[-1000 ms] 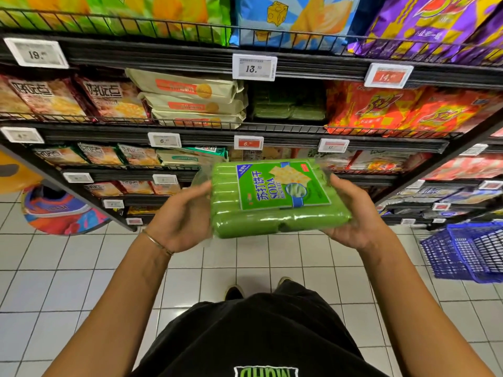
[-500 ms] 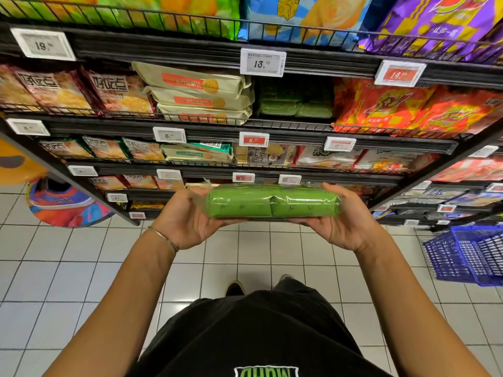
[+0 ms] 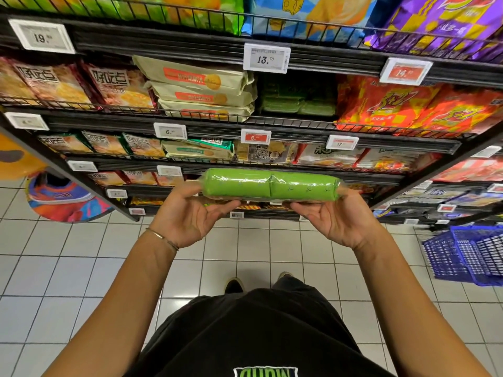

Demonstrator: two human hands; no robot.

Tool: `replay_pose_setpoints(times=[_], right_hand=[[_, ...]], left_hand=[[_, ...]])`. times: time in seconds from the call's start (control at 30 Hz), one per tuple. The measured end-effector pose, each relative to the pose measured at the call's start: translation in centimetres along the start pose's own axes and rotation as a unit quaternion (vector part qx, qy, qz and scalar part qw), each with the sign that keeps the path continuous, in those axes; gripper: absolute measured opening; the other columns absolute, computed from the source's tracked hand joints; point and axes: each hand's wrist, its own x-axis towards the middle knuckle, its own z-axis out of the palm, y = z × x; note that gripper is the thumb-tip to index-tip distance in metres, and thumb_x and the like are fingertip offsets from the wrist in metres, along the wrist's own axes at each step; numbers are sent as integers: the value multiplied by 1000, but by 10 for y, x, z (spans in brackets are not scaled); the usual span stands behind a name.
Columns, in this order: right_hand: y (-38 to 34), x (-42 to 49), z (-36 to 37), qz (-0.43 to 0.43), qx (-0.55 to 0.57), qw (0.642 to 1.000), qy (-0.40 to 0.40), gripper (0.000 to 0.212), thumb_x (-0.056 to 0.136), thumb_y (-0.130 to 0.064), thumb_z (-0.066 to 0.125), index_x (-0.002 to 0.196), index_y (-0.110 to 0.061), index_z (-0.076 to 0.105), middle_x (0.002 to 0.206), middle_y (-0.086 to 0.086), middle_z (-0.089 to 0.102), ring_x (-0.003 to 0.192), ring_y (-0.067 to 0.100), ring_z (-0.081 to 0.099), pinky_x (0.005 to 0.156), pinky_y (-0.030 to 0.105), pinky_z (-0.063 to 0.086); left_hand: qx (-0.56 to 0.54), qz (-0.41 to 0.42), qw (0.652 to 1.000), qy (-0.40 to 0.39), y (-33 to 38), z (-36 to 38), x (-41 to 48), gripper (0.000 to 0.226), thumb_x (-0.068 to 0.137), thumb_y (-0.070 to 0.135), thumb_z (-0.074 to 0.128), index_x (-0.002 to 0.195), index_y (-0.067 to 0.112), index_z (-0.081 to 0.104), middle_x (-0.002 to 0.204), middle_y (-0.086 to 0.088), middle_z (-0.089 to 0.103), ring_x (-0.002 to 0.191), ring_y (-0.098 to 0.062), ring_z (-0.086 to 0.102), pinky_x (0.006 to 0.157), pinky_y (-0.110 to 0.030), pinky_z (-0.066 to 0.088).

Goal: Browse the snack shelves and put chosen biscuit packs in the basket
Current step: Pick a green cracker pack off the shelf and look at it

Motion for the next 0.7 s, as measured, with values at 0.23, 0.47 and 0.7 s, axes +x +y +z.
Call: replay_pose_setpoints(times=[0.23, 0.47, 0.7], right_hand=[[1, -5, 2, -32, -61, 997, -42, 42, 93, -30, 61, 133, -20, 71, 133, 20, 69, 112, 38, 72, 82, 42, 65], [-5, -8, 4, -87, -14, 987, -135, 76, 84, -18, 72, 155, -32, 46, 153, 5, 55, 128, 30, 63, 99, 47, 54], [-3, -8, 10, -89, -53, 990, -97, 65, 85, -21, 59, 150, -23, 53, 144, 10, 63, 124, 32, 66, 99, 51, 57]], left_hand=[[23, 39, 999, -8, 0, -3, -1, 49, 106, 51, 44, 142, 23, 62, 143, -12, 62, 127, -34, 62, 107, -40, 49], [67, 57, 991, -100, 8, 0, -4, 71, 98, 71, 40, 154, 27, 45, 153, -8, 52, 133, -33, 57, 101, -49, 50], [-9, -9, 984, -179, 4, 5, -4, 106, 85, 89, 33, 165, 21, 14, 171, -17, 14, 156, -44, 14, 122, -69, 5]])
